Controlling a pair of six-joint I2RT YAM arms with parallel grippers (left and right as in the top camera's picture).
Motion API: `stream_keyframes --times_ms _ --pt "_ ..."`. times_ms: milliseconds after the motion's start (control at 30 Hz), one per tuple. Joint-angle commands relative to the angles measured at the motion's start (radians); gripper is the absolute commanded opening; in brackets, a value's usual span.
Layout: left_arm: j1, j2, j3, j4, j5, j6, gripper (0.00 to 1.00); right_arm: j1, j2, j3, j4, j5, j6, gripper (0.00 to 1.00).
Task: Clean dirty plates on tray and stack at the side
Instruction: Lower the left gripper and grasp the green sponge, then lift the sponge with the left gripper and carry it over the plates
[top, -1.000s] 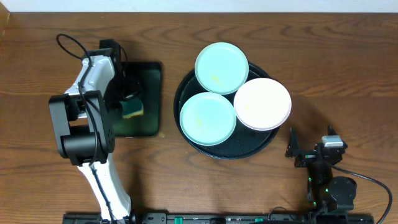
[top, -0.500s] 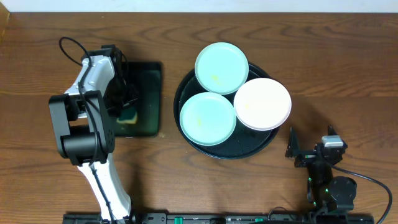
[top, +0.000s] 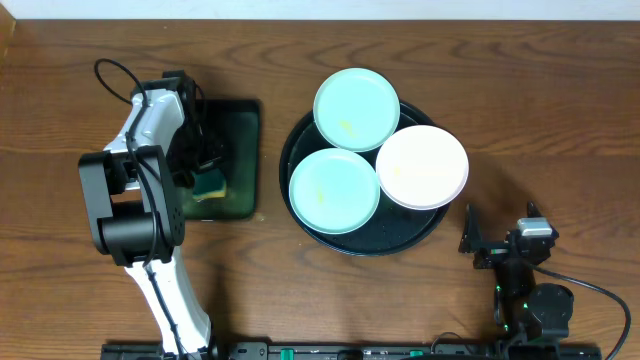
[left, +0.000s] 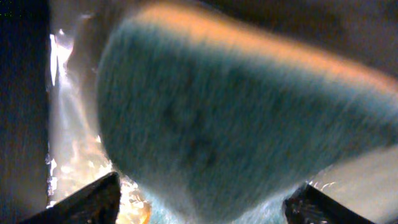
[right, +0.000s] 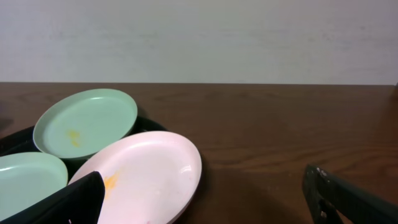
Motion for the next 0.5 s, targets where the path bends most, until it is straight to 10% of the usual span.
stream_keyframes --times_ms 0,233,467 --pt "0.002 0.021 0.007 0.017 -0.002 0.006 0.85 0.005 -0.004 -0.003 -0.003 0.006 -0.015 0.99" --pt "0.003 0.021 0.007 0.041 -0.002 0.006 0.83 0.005 -0.005 -0.003 -0.003 0.006 -0.015 0.99" --pt "0.003 -0.006 0.019 0.041 -0.002 0.006 0.10 0.005 -0.004 -0.003 -0.003 0.006 -0.015 0.99"
